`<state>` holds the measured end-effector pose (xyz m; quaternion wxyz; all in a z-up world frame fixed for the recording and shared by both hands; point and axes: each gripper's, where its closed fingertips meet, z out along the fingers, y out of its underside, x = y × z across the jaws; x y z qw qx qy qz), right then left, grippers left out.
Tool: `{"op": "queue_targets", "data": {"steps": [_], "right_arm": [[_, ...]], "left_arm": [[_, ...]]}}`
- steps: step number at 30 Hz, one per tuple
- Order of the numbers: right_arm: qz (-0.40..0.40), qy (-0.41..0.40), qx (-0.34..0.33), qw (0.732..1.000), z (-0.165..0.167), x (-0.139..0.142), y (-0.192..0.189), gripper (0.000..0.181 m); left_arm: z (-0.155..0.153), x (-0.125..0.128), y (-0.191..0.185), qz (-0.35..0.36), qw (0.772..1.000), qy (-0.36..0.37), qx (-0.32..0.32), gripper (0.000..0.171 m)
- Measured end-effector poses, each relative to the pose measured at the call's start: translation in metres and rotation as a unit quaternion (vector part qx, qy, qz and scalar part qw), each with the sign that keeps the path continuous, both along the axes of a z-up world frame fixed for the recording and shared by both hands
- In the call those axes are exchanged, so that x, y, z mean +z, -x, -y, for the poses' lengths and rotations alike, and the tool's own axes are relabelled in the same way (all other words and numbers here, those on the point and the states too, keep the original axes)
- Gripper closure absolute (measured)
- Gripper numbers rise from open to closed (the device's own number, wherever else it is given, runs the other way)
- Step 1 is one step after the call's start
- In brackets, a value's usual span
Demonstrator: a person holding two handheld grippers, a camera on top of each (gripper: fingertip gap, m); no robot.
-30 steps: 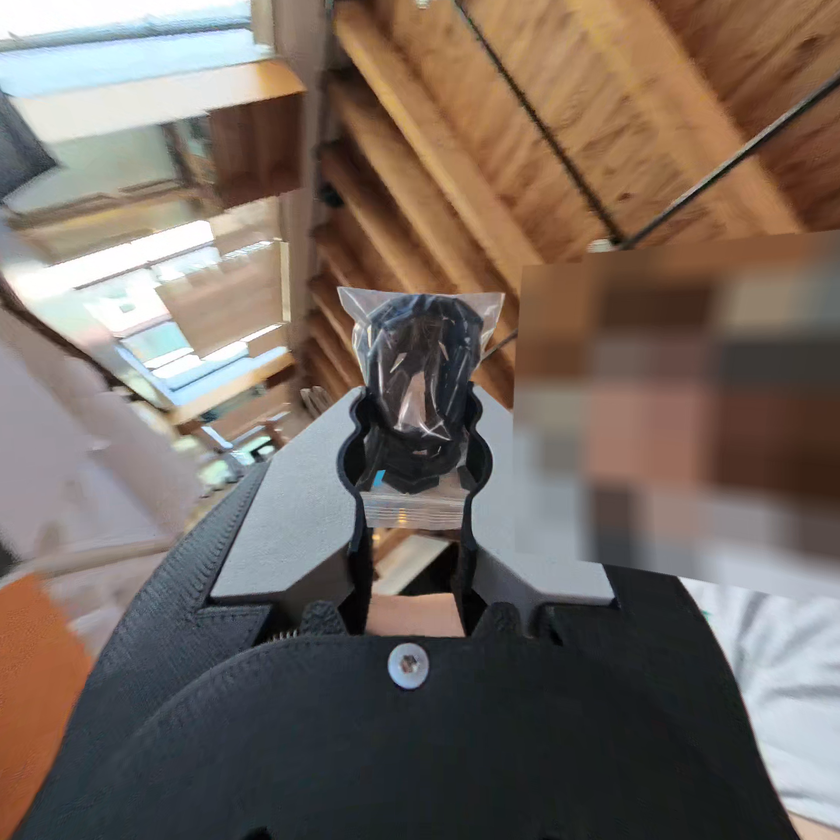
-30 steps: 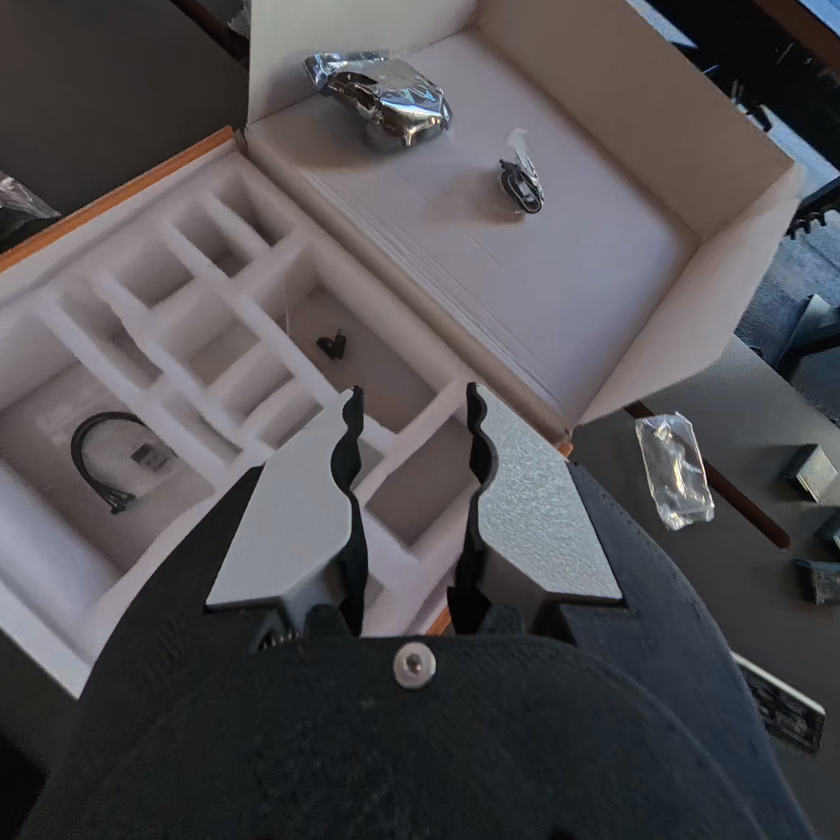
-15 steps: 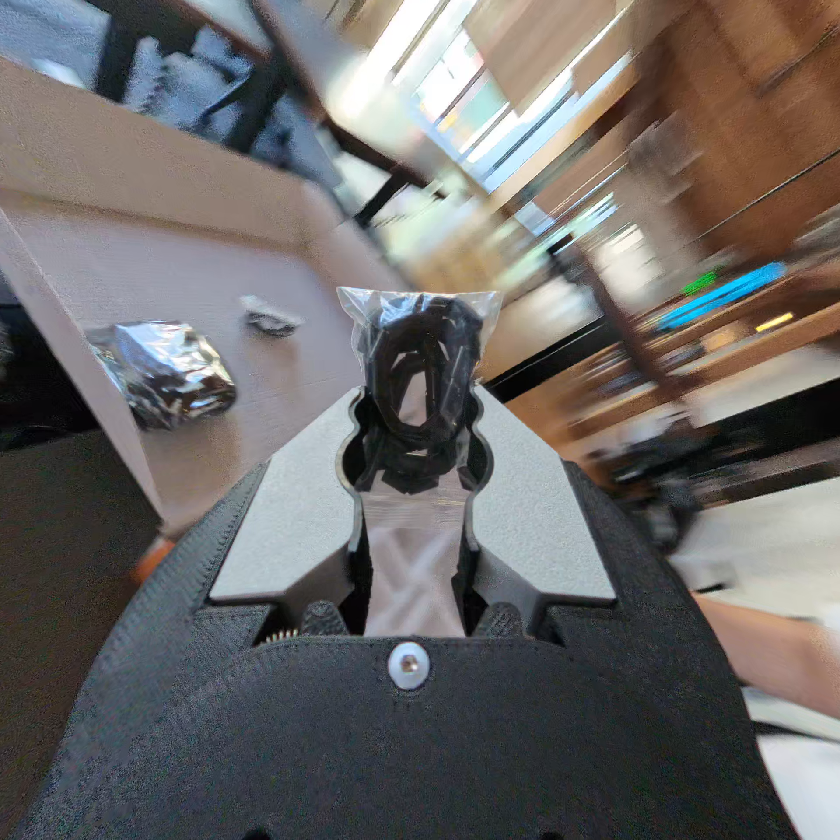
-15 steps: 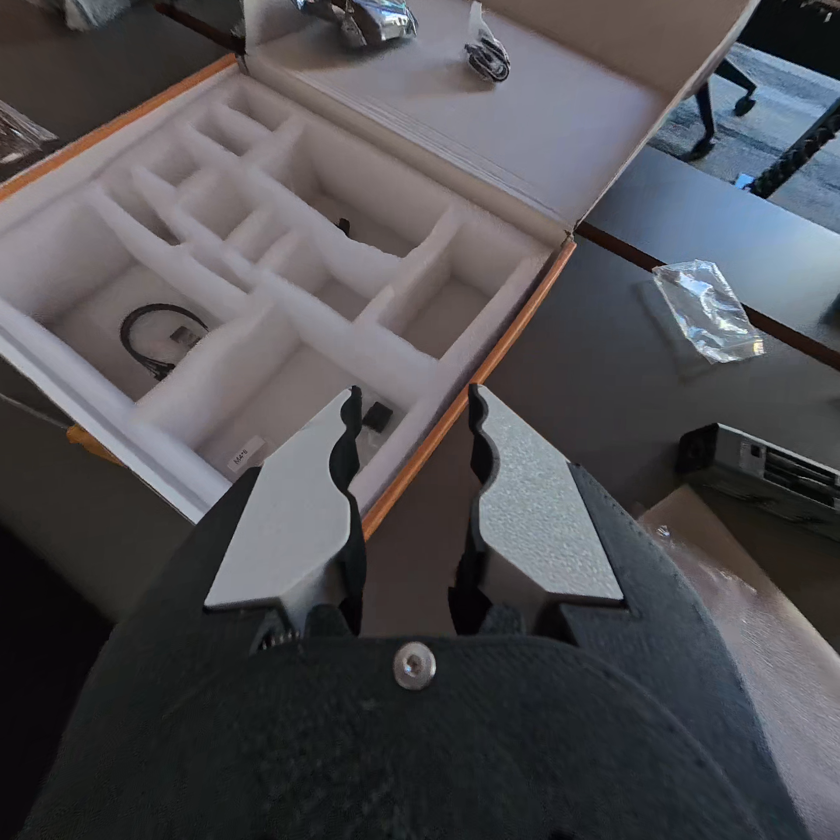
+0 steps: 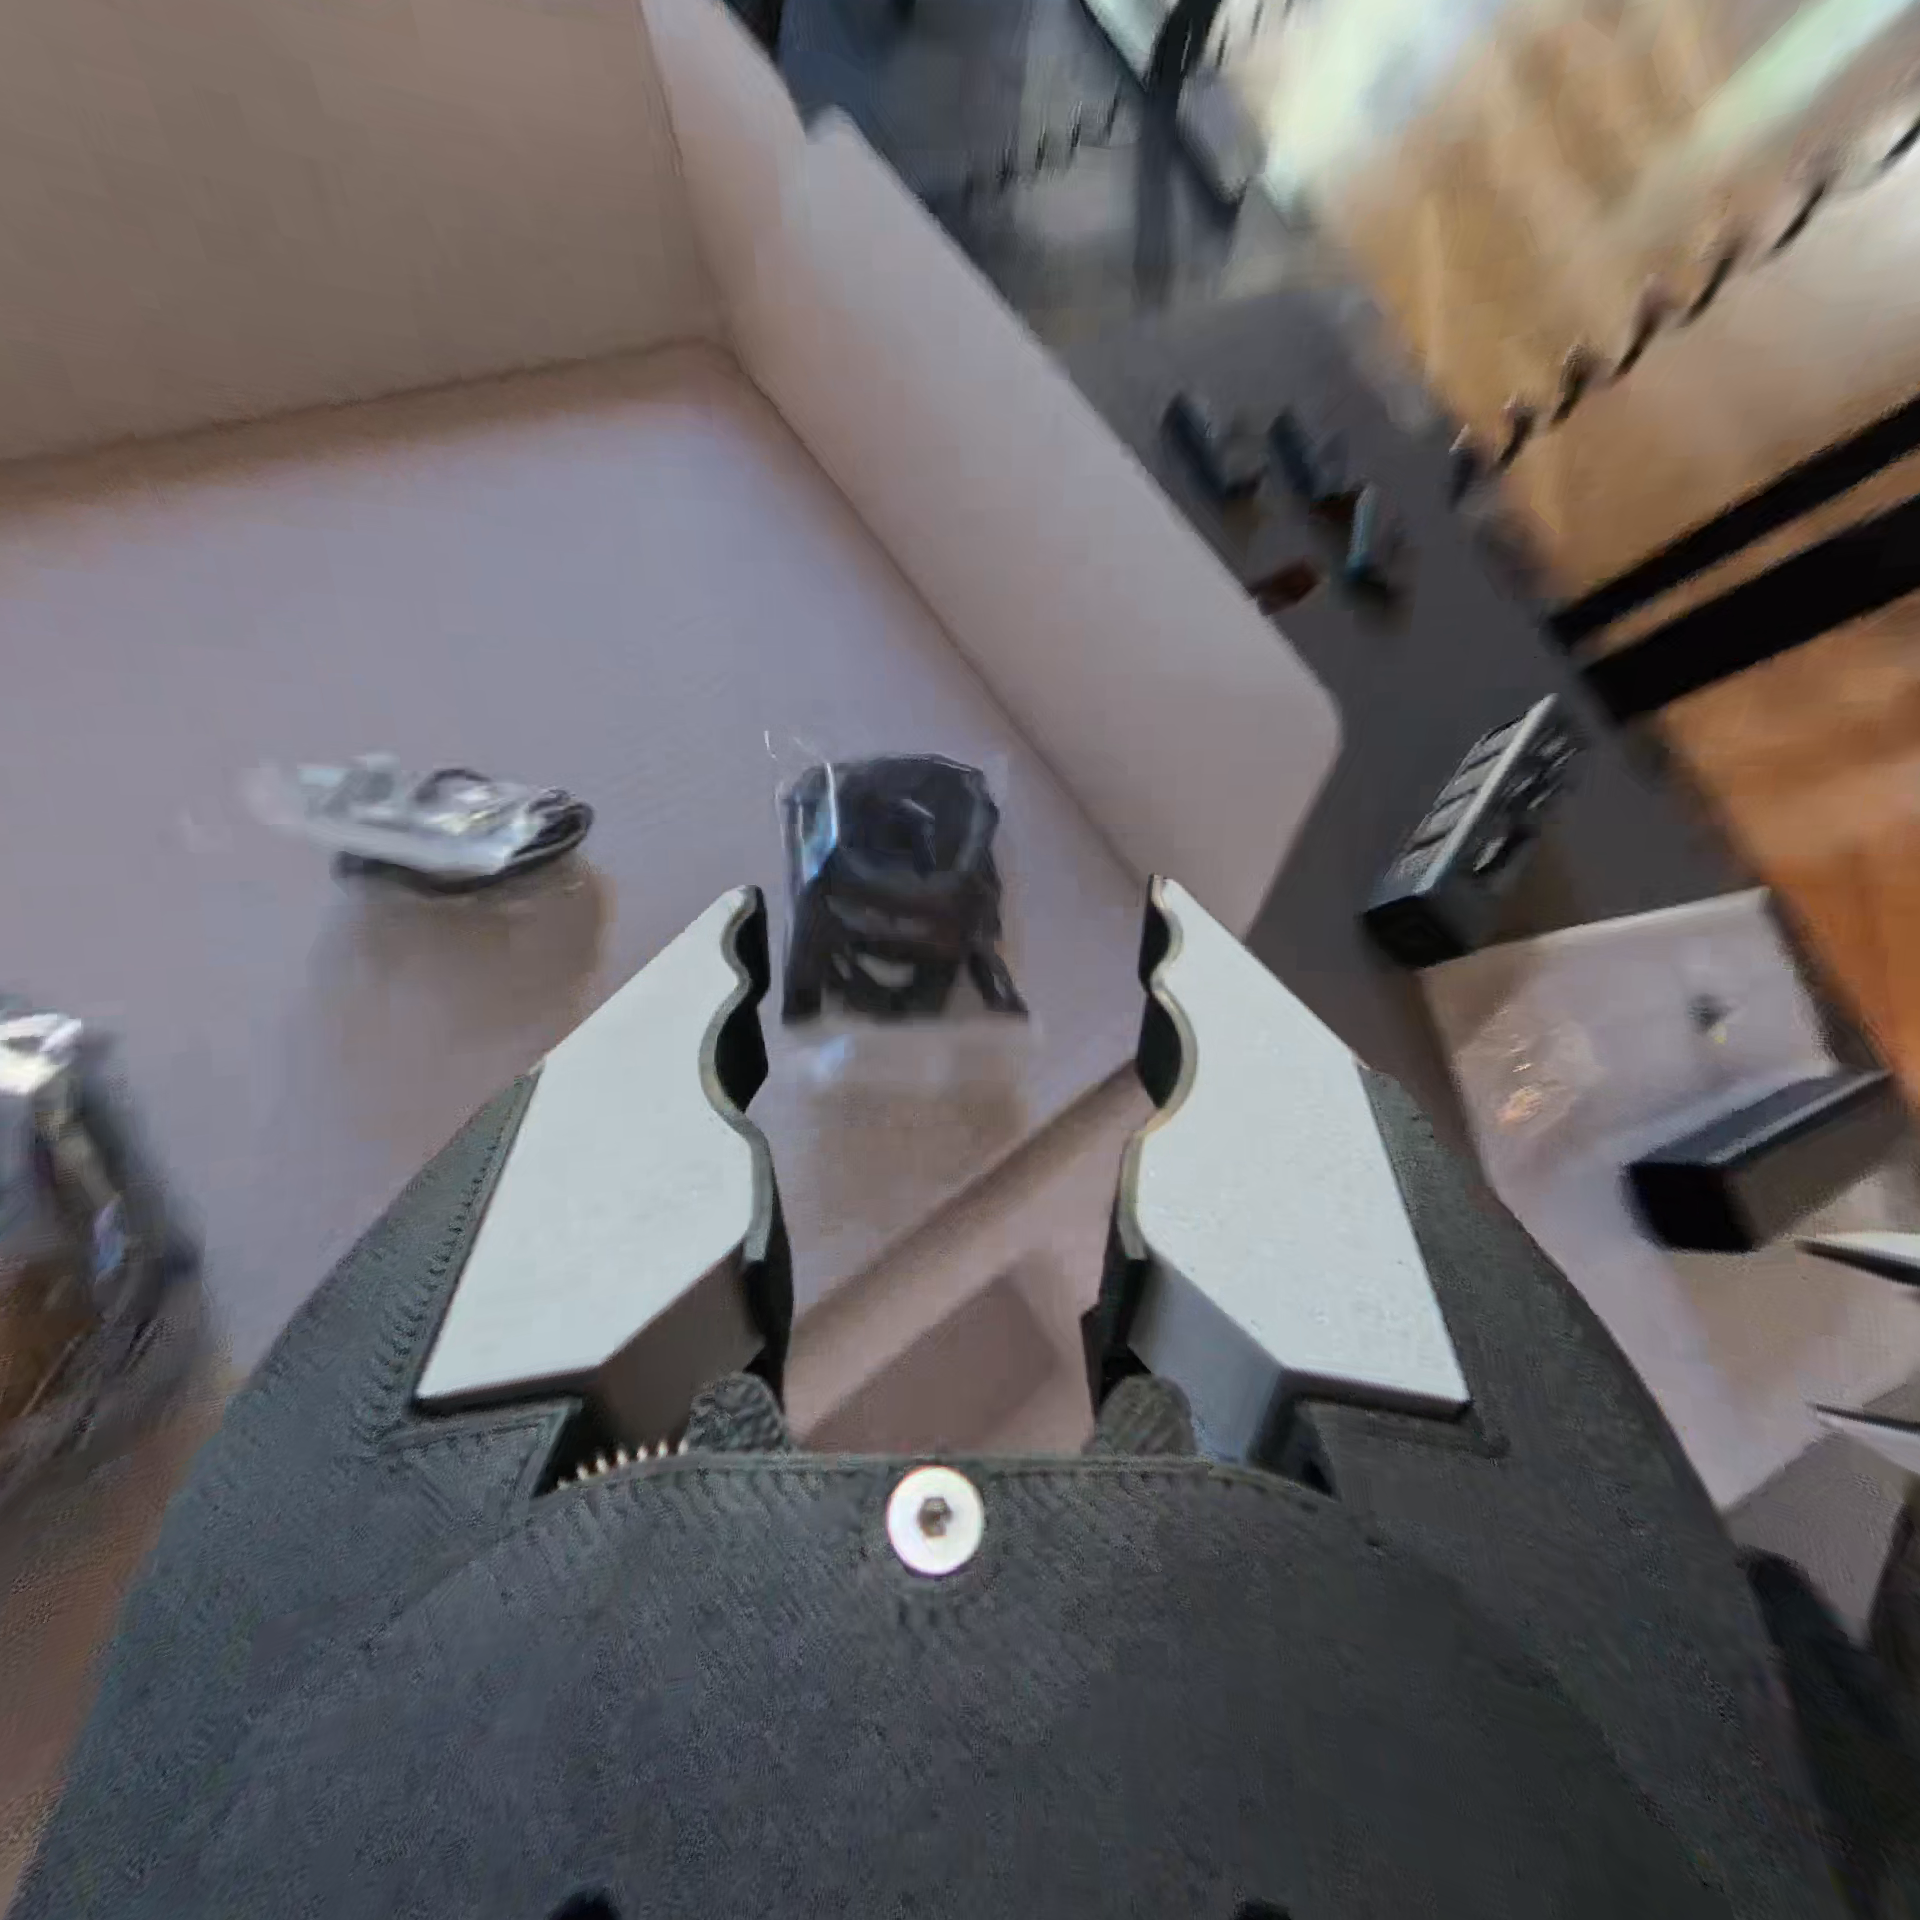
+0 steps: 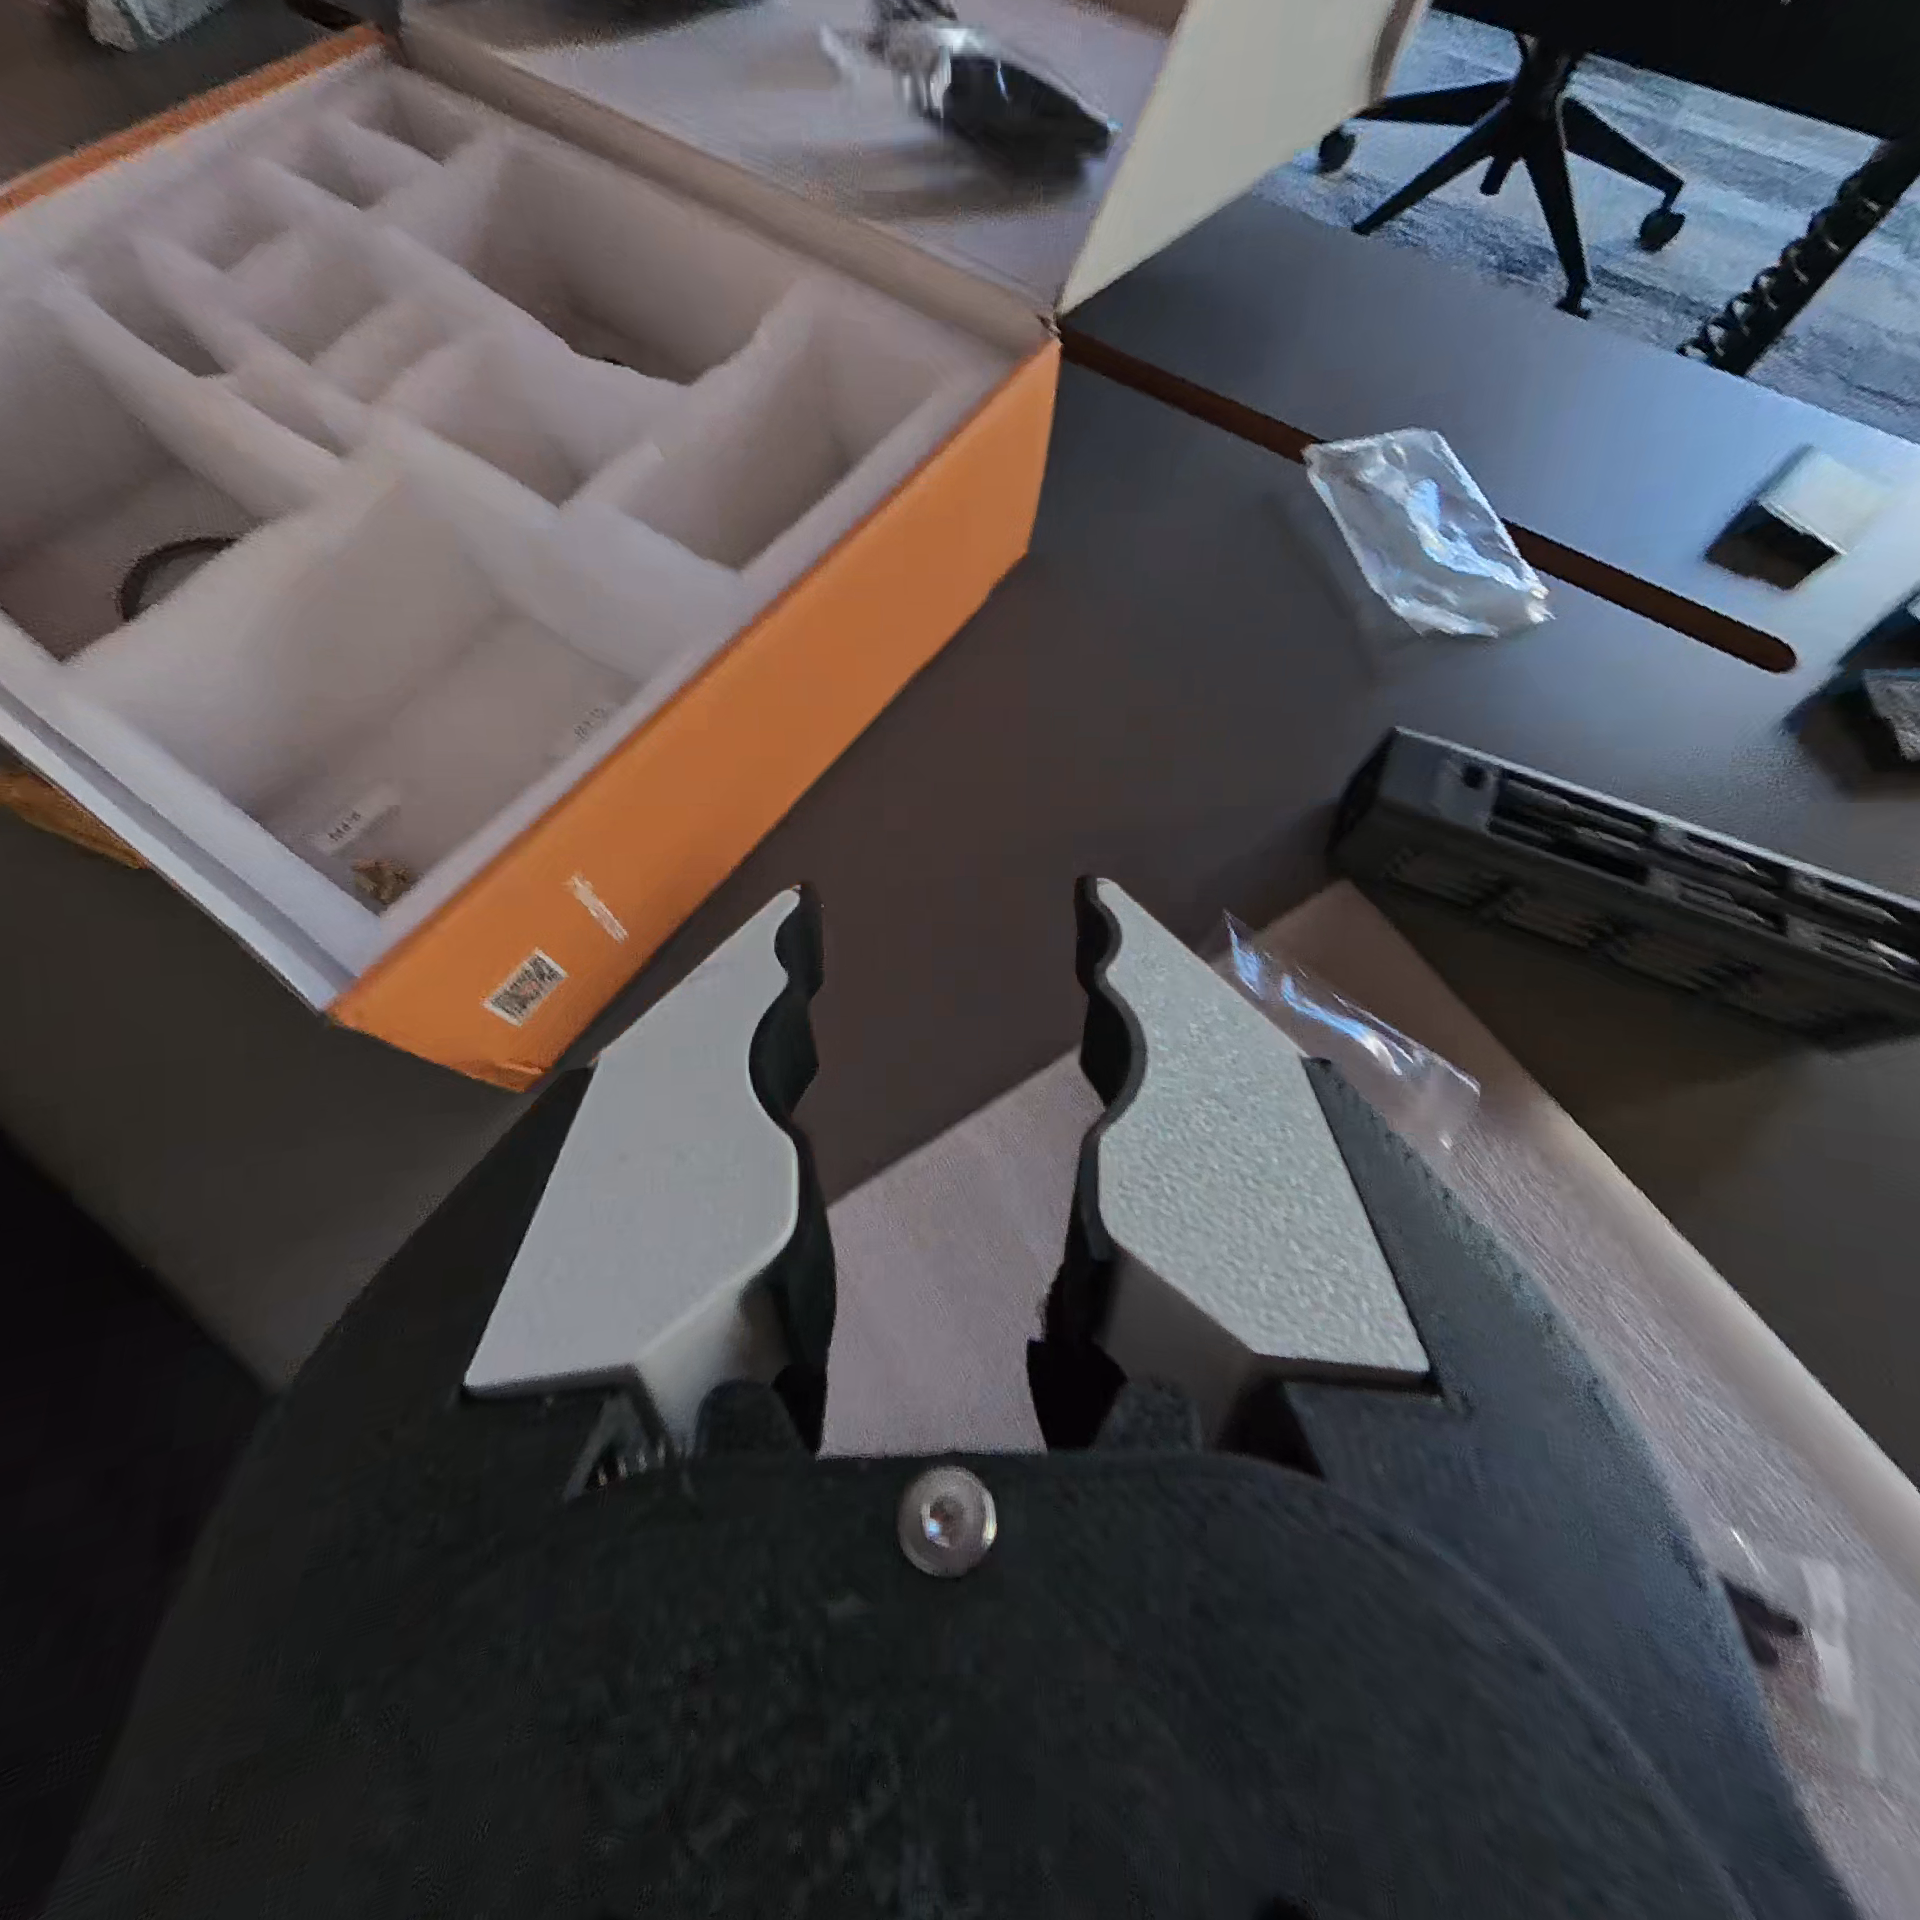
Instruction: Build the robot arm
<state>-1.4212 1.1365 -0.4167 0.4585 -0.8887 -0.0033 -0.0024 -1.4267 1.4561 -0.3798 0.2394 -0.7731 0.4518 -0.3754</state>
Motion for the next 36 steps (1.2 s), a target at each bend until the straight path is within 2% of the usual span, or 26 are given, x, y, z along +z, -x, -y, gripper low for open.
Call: {"op": "queue_targets", "data": {"steps": [2,3,6,8,11,14,19,24,27,30,33,36], "right_arm": [[0.000,0.000,-0.015,1.000,0.012,0.001,-0.007,0.132],[-0.003,0.000,-0.022,1.000,0.017,0.002,-0.009,0.132],[-0.002,0.001,-0.038,0.999,0.024,0.002,-0.011,0.132],[0.006,0.008,-0.049,0.999,0.024,0.001,-0.012,0.132],[0.017,0.002,-0.060,0.998,0.013,0.008,-0.006,0.132],[0.034,0.002,-0.056,0.998,-0.008,0.015,0.010,0.132],[0.055,-0.005,-0.034,0.998,-0.059,0.027,0.060,0.134],[0.032,-0.029,-0.014,0.999,-0.122,0.031,0.125,0.138],[0.025,-0.034,0.010,0.999,-0.157,0.034,0.163,0.137],[0.033,-0.044,0.042,0.998,-0.183,0.041,0.200,0.138],[0.051,-0.034,0.080,0.995,-0.199,0.038,0.231,0.138],[0.054,-0.026,0.104,0.993,-0.210,0.033,0.254,0.138]], "left_arm": [[-0.004,0.034,0.051,0.047,0.997,-0.039,0.047,0.106],[-0.007,0.042,0.084,0.040,0.994,-0.077,0.073,0.106],[-0.008,0.046,0.187,-0.011,0.975,-0.156,0.156,0.109],[-0.003,0.037,0.244,-0.025,0.971,-0.136,0.195,0.114],[-0.004,0.009,0.313,-0.069,0.967,-0.111,0.217,0.114],[-0.010,-0.014,0.361,-0.101,0.965,-0.122,0.210,0.116],[-0.002,-0.057,0.413,-0.128,0.974,-0.099,0.157,0.120],[0.010,-0.072,0.447,-0.109,0.983,-0.083,0.120,0.112],[0.024,-0.083,0.447,-0.088,0.987,-0.059,0.118,0.110],[0.021,-0.104,0.453,-0.114,0.981,-0.092,0.125,0.107],[0.016,-0.120,0.452,-0.125,0.979,-0.100,0.126,0.102],[0.020,-0.128,0.441,-0.108,0.985,-0.087,0.101,0.105]]}}
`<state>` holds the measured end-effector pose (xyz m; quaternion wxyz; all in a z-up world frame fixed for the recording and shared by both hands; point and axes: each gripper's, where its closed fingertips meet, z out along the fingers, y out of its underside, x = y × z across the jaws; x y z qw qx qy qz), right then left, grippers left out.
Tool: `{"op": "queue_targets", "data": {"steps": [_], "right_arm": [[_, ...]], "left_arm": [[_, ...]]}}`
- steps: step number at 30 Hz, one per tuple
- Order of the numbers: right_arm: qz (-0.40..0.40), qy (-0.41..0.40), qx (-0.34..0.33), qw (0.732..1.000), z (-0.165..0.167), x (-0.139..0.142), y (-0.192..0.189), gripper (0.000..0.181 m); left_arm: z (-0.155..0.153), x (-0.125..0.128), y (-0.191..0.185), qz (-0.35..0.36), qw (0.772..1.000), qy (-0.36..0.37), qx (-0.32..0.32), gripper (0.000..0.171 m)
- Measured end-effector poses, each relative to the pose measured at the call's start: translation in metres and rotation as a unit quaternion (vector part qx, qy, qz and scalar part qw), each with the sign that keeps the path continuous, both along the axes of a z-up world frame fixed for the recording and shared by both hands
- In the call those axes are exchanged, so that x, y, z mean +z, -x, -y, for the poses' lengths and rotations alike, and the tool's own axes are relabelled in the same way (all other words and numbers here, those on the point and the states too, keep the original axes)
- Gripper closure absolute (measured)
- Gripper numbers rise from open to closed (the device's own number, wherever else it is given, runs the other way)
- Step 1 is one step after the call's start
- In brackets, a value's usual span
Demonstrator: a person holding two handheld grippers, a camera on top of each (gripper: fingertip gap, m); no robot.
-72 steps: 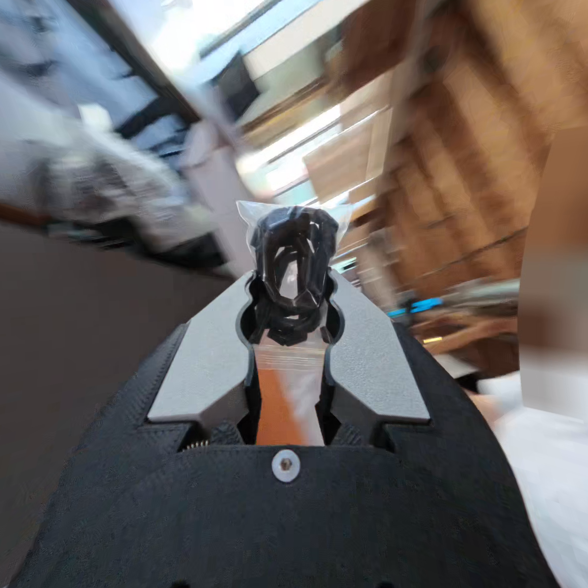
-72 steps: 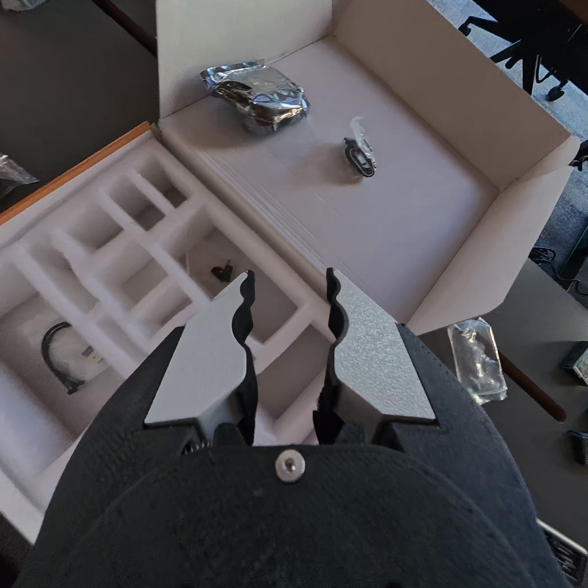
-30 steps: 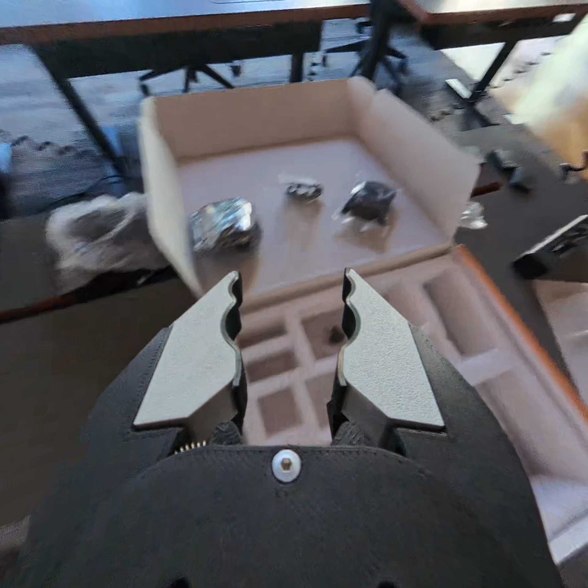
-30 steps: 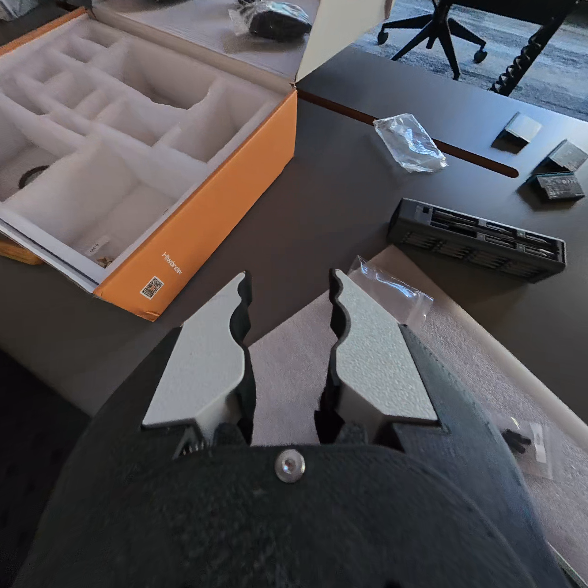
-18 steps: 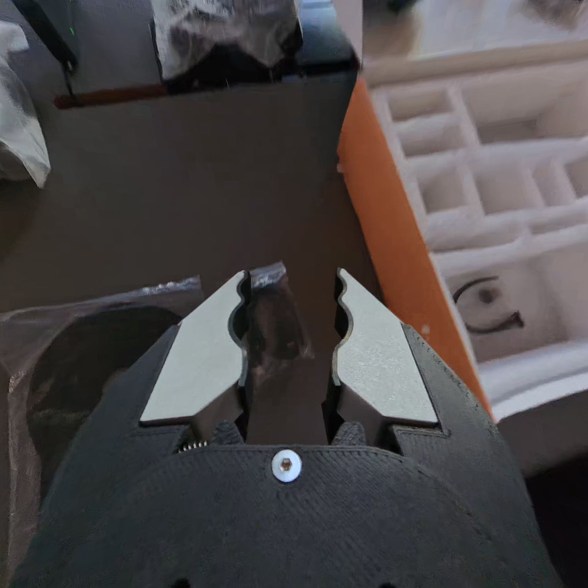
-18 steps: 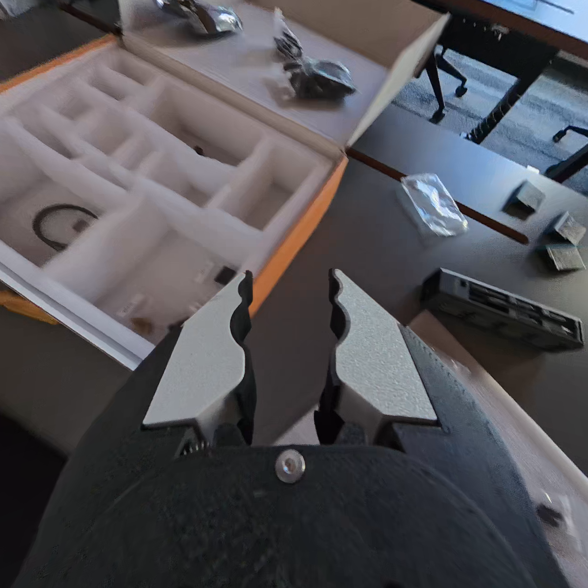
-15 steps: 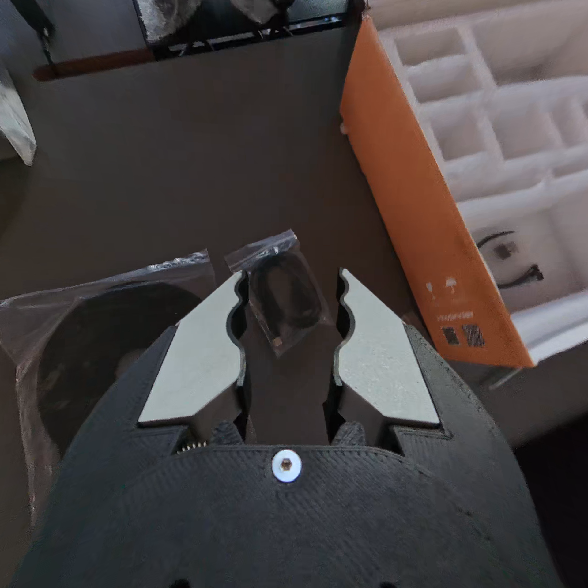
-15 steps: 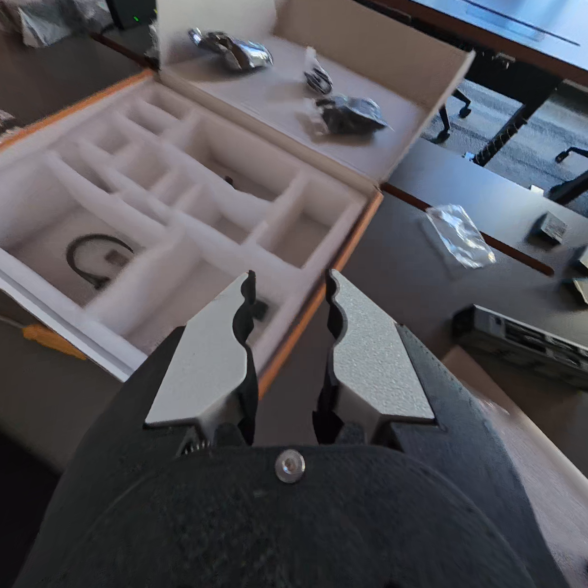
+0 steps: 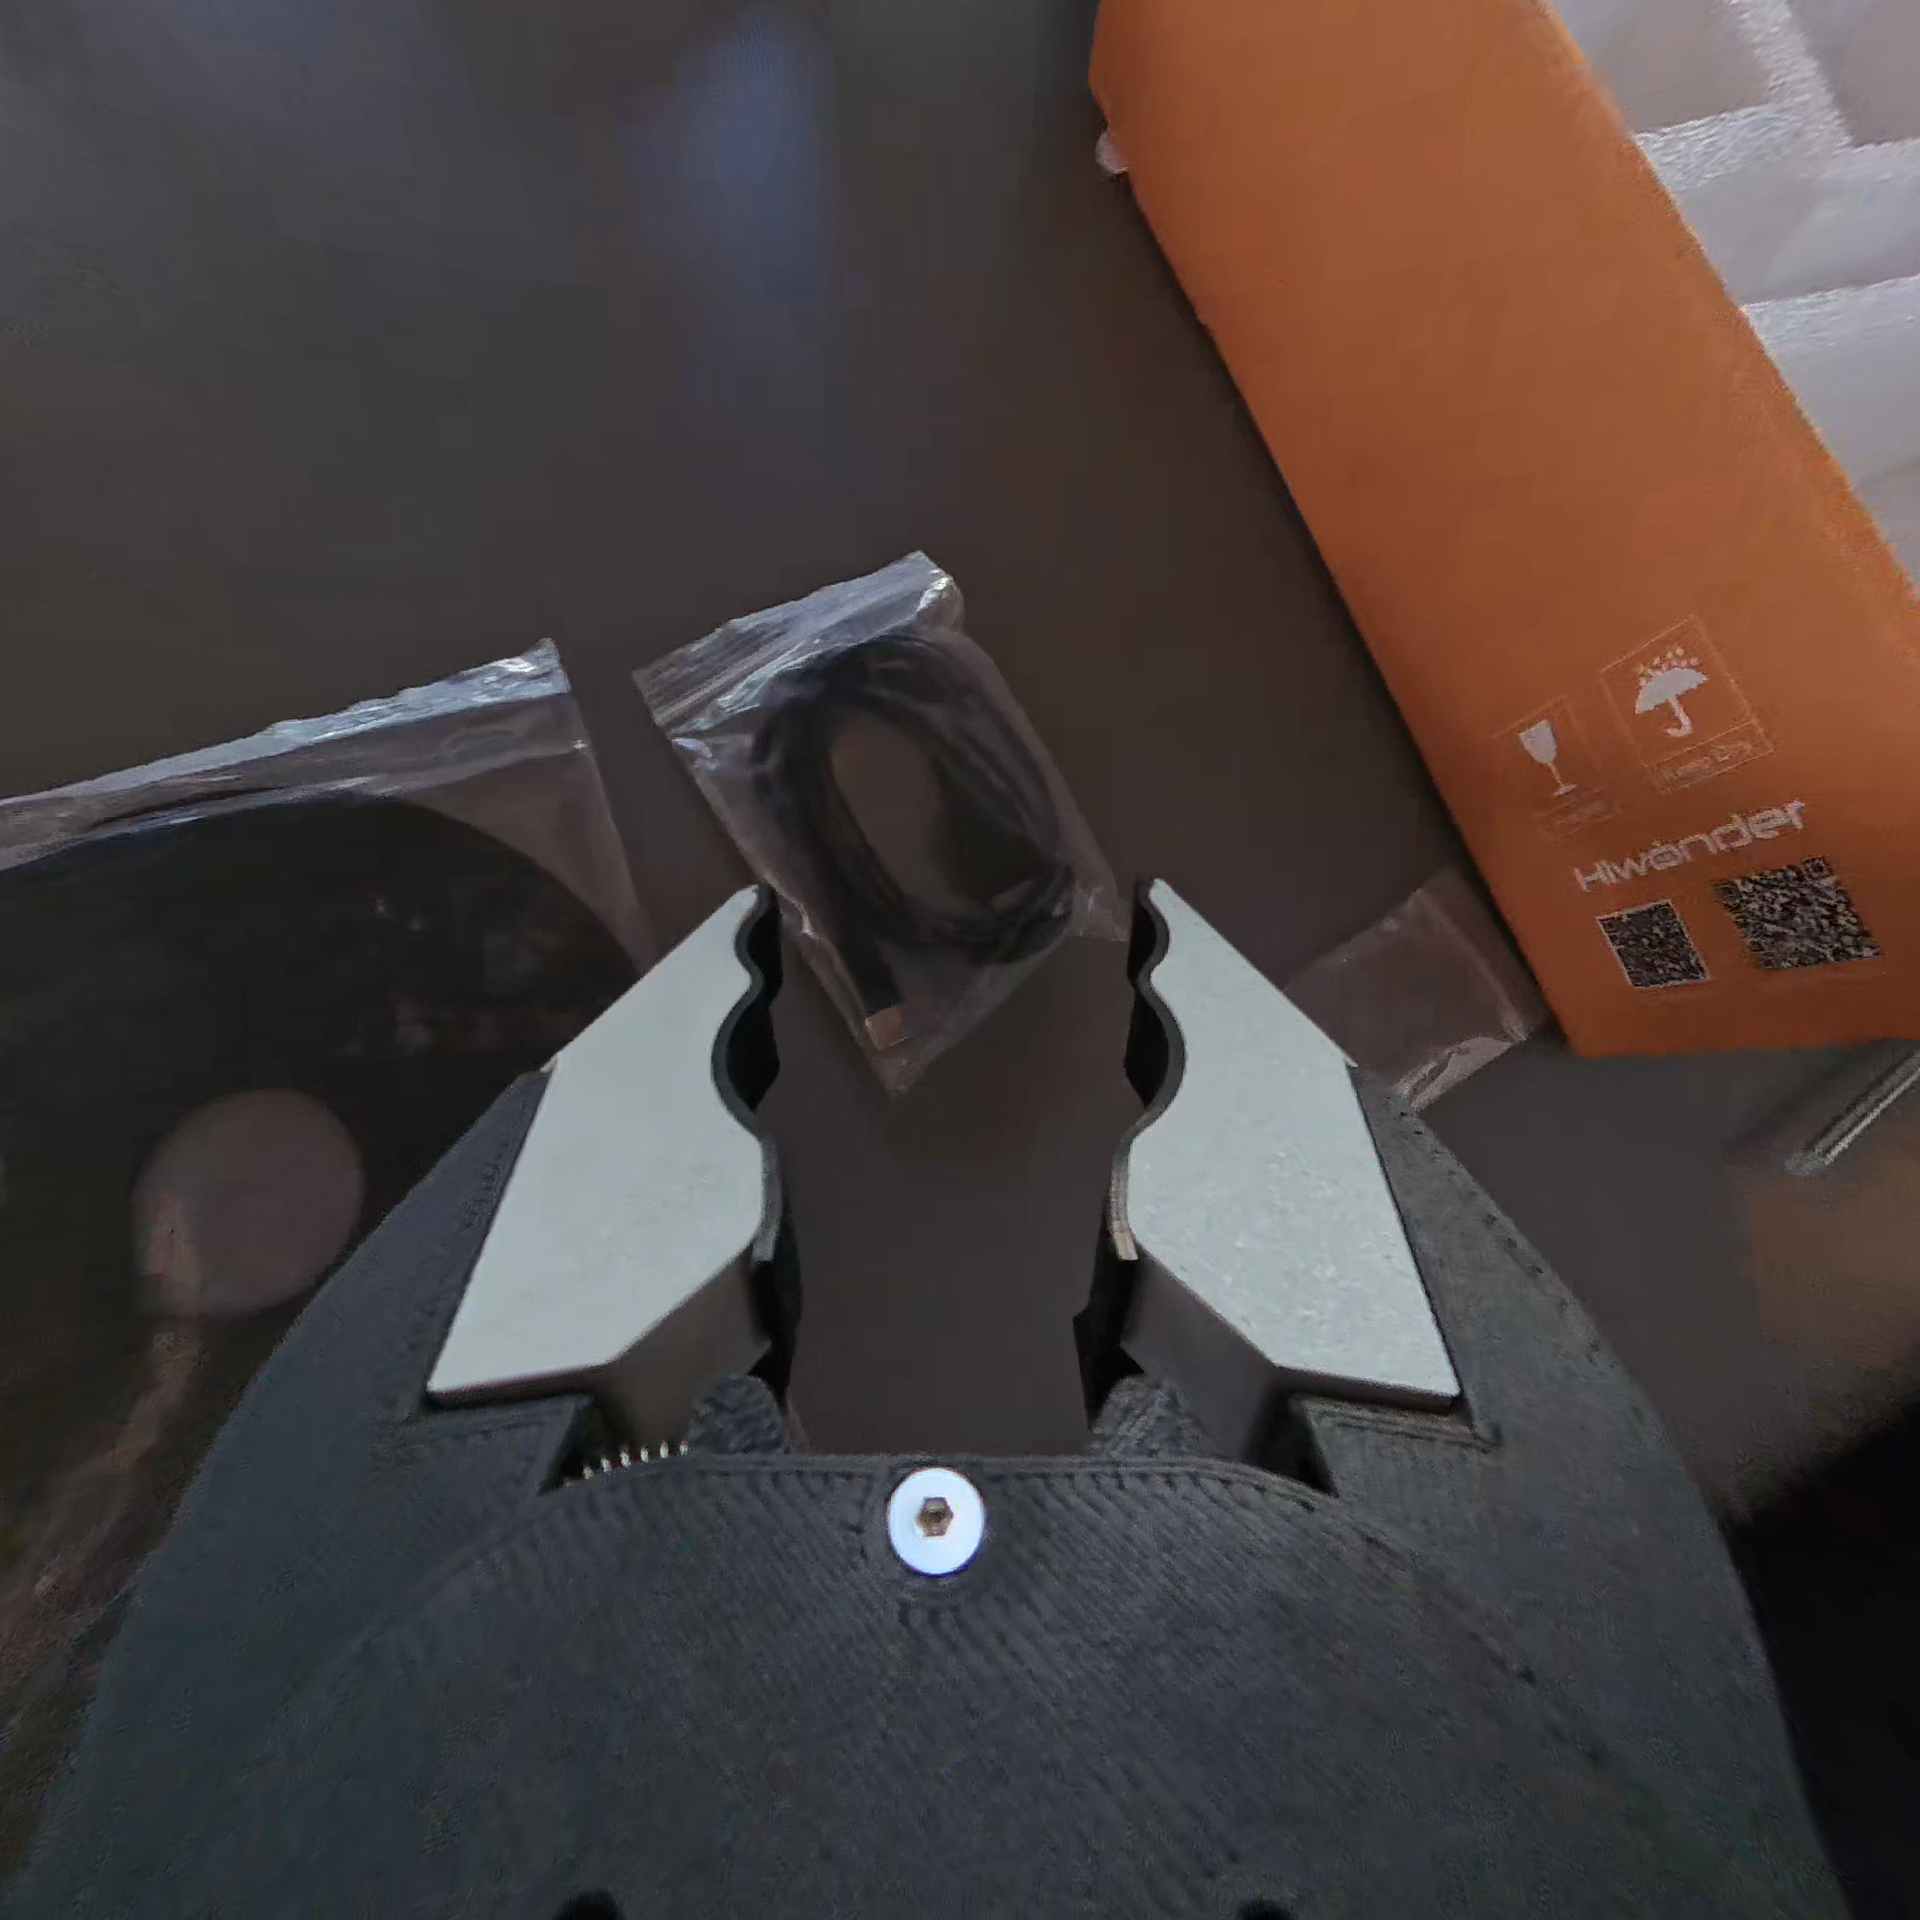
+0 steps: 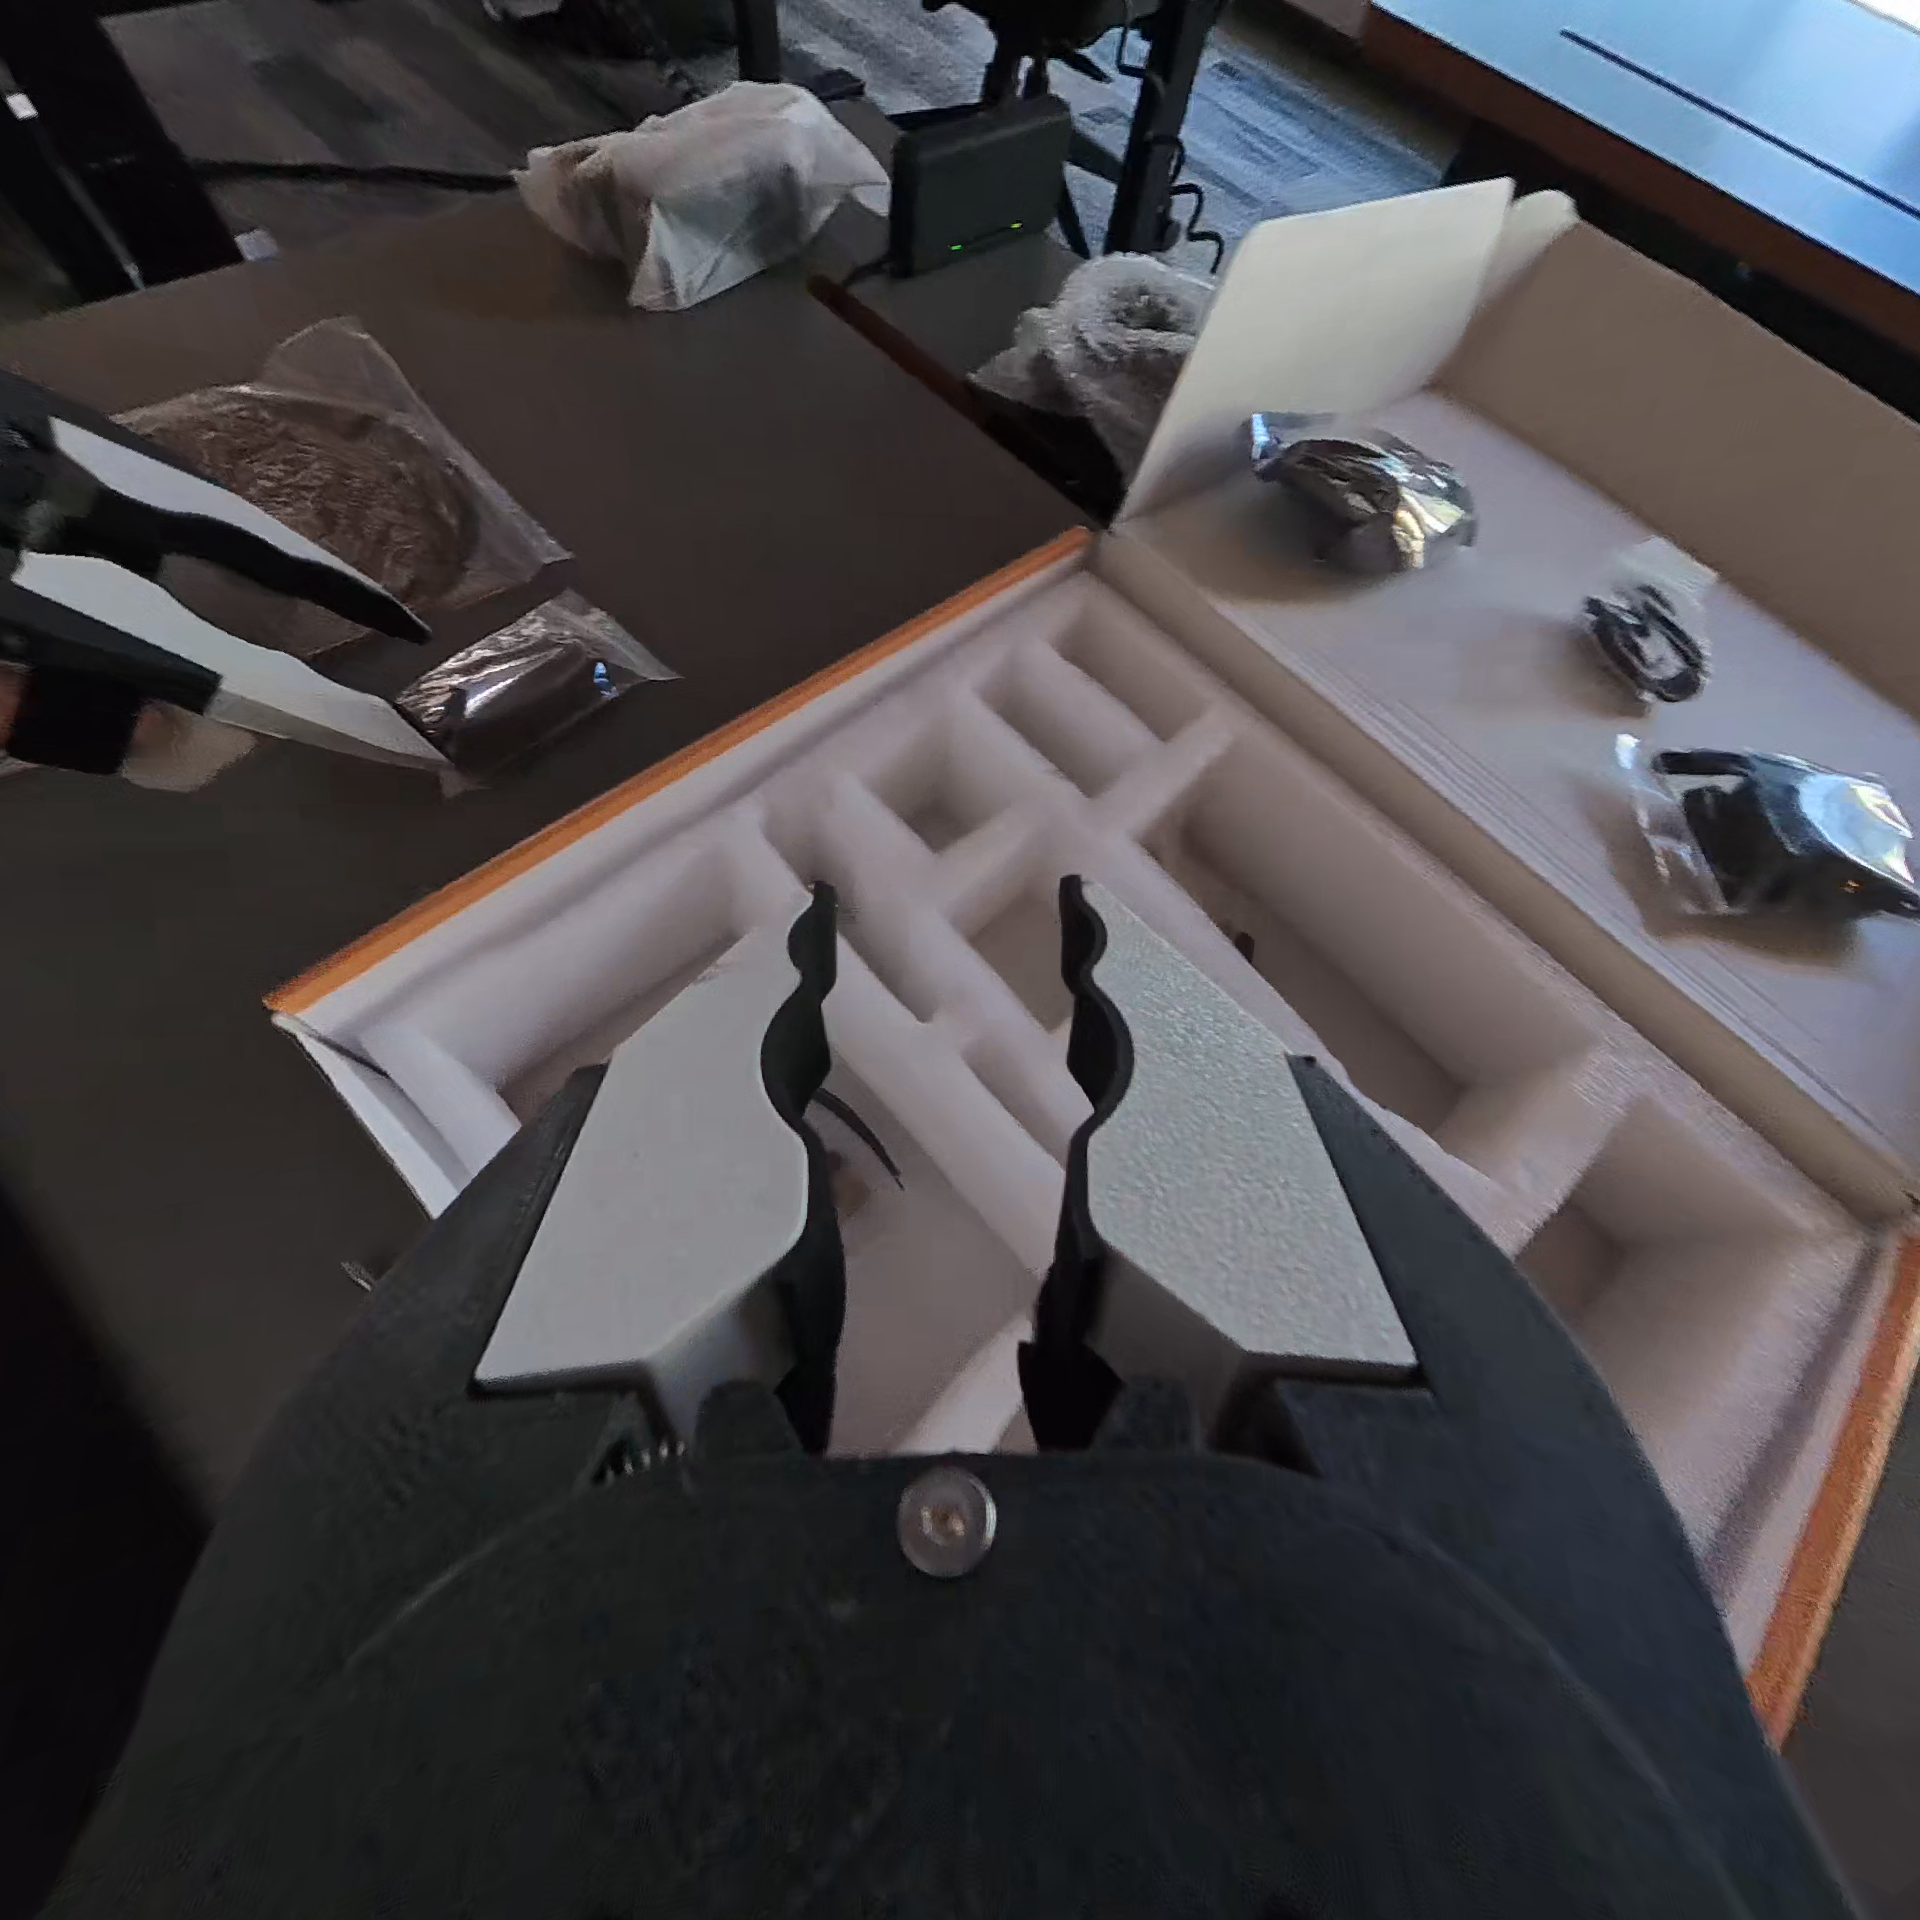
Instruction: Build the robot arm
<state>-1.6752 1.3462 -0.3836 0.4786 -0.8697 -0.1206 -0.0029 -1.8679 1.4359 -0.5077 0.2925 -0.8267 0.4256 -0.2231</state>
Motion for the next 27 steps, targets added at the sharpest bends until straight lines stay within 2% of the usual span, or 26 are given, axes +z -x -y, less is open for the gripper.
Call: {"op": "queue_targets", "data": {"steps": [2,4,7,8,10,12,14,18,27], "right_arm": [[-0.003,0.005,0.008,1.000,-0.005,-0.002,0.010,0.138],[-0.012,0.009,0.016,1.000,-0.008,-0.002,0.019,0.138],[-0.020,0.015,0.031,0.999,-0.007,-0.002,0.030,0.138],[-0.022,0.020,0.036,0.999,-0.006,-0.004,0.034,0.138],[-0.023,0.029,0.047,0.998,-0.006,-0.011,0.042,0.138],[-0.027,0.033,0.055,0.998,-0.009,-0.017,0.049,0.138],[-0.042,0.035,0.062,0.997,-0.015,-0.020,0.058,0.138],[-0.060,0.033,0.083,0.994,-0.027,-0.019,0.077,0.138],[-0.065,0.038,0.106,0.991,-0.029,-0.022,0.089,0.138]], "left_arm": [[0.004,-0.011,0.001,-0.014,1.000,0.008,-0.016,0.113],[0.006,-0.010,0.018,-0.032,0.999,0.012,-0.007,0.107],[-0.001,0.013,0.071,-0.012,0.997,-0.019,0.073,0.108],[-0.003,0.012,0.095,-0.017,0.994,-0.022,0.105,0.098],[0.001,-0.008,0.143,-0.072,0.987,-0.010,0.146,0.066],[0.009,-0.027,0.174,-0.118,0.981,-0.001,0.156,0.042],[0.011,-0.025,0.181,-0.114,0.981,-0.012,0.159,0.052],[0.005,-0.024,0.190,-0.114,0.975,-0.007,0.192,0.054],[-0.021,-0.026,0.185,-0.099,0.973,-0.016,0.209,0.044]]}}
